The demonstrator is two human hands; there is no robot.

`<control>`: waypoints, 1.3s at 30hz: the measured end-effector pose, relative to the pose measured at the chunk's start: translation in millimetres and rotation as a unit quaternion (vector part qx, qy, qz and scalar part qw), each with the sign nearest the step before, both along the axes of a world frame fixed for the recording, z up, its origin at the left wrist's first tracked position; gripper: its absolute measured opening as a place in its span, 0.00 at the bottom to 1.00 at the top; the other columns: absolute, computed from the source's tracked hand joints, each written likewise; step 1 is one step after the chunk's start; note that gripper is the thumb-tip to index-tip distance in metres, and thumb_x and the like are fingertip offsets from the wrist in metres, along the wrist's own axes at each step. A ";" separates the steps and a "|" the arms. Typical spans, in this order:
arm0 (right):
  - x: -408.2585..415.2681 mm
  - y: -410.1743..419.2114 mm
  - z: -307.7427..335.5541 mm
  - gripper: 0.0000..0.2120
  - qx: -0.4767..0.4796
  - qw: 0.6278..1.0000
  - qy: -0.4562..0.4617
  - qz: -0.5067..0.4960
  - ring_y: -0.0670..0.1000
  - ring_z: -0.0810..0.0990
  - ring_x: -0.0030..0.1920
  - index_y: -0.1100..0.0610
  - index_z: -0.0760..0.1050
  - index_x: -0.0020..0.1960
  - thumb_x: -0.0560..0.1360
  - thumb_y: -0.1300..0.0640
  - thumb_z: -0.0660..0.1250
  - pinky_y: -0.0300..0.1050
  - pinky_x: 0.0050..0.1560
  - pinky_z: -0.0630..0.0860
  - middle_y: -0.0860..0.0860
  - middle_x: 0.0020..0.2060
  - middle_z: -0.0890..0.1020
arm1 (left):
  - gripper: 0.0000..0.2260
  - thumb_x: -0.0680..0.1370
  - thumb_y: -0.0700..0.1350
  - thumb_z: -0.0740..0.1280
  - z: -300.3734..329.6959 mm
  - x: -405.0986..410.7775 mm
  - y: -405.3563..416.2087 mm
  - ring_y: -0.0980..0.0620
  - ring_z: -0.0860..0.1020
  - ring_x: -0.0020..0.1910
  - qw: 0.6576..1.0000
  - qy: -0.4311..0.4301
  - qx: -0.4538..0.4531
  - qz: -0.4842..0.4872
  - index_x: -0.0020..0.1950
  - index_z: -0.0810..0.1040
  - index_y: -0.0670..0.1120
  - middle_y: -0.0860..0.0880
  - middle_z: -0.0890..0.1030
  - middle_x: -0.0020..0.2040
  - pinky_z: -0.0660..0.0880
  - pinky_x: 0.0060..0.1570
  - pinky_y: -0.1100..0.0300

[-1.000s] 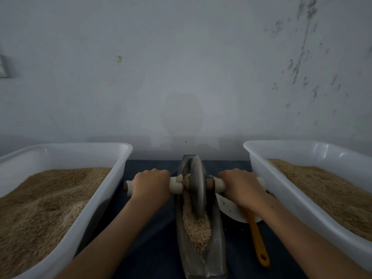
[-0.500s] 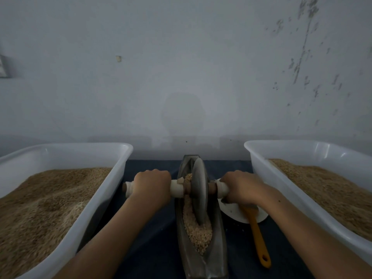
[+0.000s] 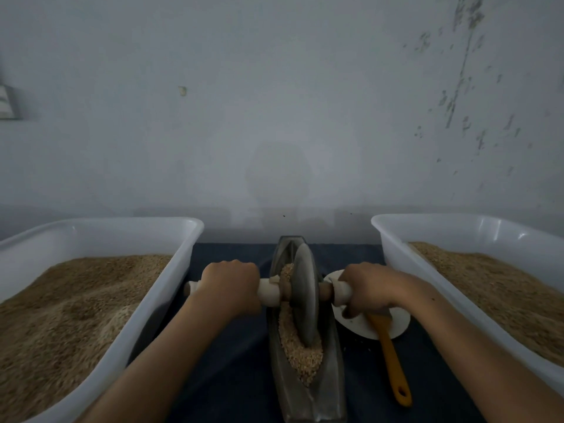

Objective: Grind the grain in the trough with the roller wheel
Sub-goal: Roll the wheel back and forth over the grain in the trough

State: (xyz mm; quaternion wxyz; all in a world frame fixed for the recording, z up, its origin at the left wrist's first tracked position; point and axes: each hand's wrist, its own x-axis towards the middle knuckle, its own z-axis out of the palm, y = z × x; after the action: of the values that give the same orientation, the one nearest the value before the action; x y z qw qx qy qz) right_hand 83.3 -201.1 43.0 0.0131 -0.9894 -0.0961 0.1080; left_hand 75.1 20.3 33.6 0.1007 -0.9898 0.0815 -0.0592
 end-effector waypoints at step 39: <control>13.5 4.5 -21.7 0.03 -0.013 0.975 -0.224 0.008 0.52 0.78 0.43 0.51 0.73 0.44 0.75 0.57 0.62 0.44 0.39 0.70 0.49 0.43 0.80 | 0.10 0.76 0.50 0.64 -11.6 5.9 0.1 0.50 0.78 0.50 0.994 -0.098 -0.039 0.013 0.56 0.73 0.49 0.50 0.79 0.52 0.68 0.44 0.58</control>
State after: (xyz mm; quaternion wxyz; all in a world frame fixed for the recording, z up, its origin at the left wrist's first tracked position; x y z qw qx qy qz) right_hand 96.8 -196.6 21.2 -0.0229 -0.9878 -0.1029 -0.1148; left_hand 81.0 20.4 22.0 0.0698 -0.9834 0.0565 -0.1574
